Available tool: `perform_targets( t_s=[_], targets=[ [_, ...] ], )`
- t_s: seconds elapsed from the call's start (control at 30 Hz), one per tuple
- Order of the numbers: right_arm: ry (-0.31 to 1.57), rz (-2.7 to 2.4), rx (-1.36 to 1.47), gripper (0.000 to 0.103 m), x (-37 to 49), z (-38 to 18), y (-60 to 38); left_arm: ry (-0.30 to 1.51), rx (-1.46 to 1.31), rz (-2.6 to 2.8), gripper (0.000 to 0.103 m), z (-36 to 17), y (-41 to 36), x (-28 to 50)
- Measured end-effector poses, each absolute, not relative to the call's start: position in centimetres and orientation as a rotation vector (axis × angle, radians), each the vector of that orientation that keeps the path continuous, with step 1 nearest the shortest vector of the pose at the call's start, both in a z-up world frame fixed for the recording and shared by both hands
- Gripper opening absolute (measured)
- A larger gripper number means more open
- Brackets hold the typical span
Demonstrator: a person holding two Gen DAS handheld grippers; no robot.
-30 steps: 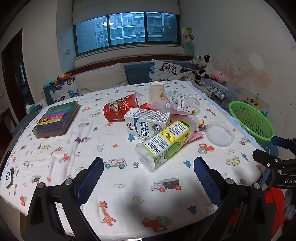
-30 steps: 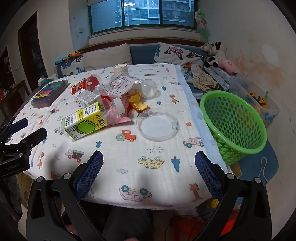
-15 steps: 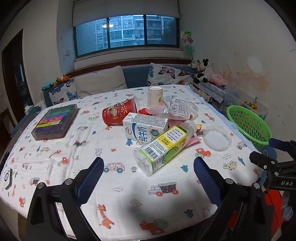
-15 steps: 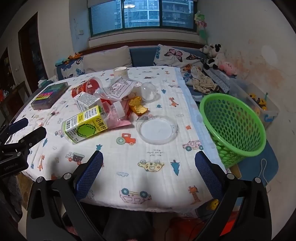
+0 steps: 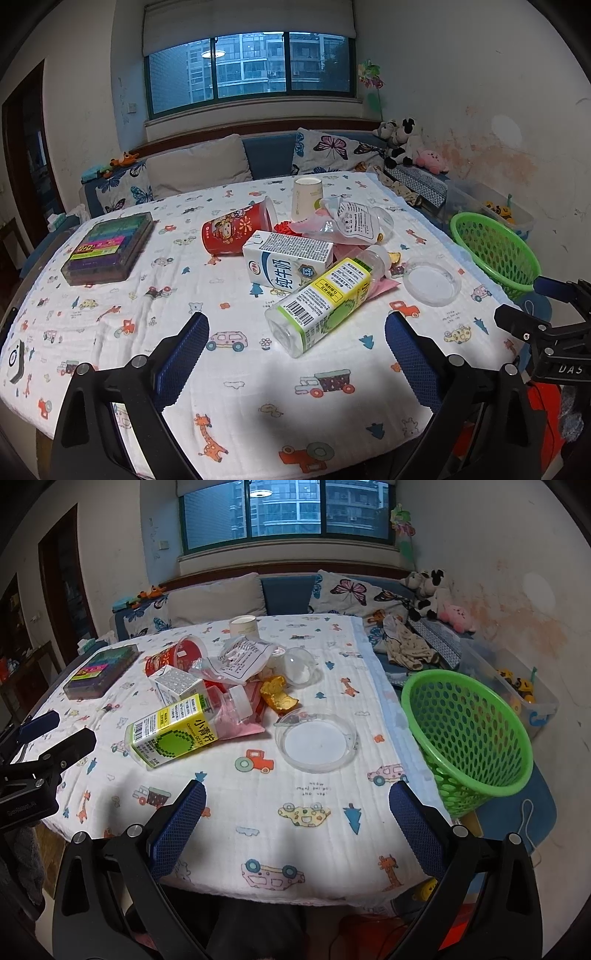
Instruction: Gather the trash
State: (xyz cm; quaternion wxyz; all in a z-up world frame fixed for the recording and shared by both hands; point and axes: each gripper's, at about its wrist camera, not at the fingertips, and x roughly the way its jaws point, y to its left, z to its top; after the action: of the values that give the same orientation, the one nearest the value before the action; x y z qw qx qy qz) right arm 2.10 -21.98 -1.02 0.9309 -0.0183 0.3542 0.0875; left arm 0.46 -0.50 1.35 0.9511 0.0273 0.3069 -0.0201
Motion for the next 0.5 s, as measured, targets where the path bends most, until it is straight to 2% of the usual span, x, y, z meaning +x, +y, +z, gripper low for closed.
perform_targets(
  t_s=[0.5],
  targets=[
    [0.724,0.183,-0.035,0.099,2.65,-0.86,-21.97,0.625,0.055,-0.04,0.091,1.26,-0.41,0.75]
  ],
)
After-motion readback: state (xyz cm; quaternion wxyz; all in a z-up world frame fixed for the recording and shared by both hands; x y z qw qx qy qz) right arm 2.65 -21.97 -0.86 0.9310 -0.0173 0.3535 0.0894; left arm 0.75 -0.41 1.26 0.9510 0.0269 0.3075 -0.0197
